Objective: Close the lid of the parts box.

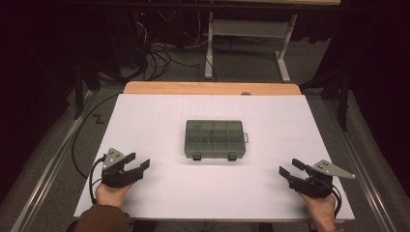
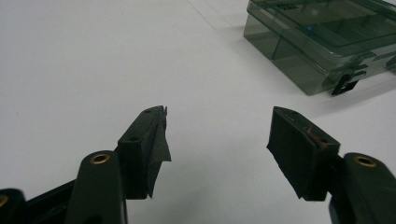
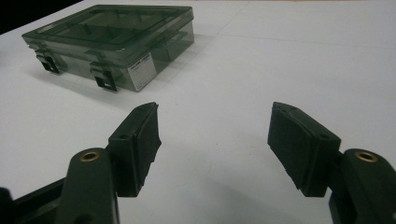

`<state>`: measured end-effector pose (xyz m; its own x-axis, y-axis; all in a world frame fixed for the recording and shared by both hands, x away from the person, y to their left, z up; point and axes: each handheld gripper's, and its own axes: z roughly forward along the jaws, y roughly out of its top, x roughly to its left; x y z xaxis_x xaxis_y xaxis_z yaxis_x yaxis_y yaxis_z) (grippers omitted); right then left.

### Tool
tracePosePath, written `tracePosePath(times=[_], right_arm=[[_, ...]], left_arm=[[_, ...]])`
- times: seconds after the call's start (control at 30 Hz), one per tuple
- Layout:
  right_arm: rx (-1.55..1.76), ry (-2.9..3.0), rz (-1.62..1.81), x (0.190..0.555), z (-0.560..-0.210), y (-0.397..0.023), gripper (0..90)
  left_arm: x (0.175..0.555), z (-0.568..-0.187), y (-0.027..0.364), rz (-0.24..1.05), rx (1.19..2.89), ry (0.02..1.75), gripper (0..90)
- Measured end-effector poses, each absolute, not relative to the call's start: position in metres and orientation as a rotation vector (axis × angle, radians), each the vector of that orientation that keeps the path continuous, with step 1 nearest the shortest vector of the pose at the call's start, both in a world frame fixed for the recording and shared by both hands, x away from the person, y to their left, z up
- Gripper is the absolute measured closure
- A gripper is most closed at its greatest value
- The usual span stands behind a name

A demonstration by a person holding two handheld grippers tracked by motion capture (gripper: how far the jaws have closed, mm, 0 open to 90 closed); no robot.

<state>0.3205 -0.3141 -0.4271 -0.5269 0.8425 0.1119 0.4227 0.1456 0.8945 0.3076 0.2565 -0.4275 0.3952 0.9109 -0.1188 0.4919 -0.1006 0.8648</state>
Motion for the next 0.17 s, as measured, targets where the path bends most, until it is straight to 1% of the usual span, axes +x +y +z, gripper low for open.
tracePosePath(times=[0.17], right_arm=[[1.208,2.013,1.350,0.3207,-0.4271,-0.3135,34.3]], left_arm=[[0.3075,-0.4274,0.2566,0.577,1.741,1.233,36.9]])
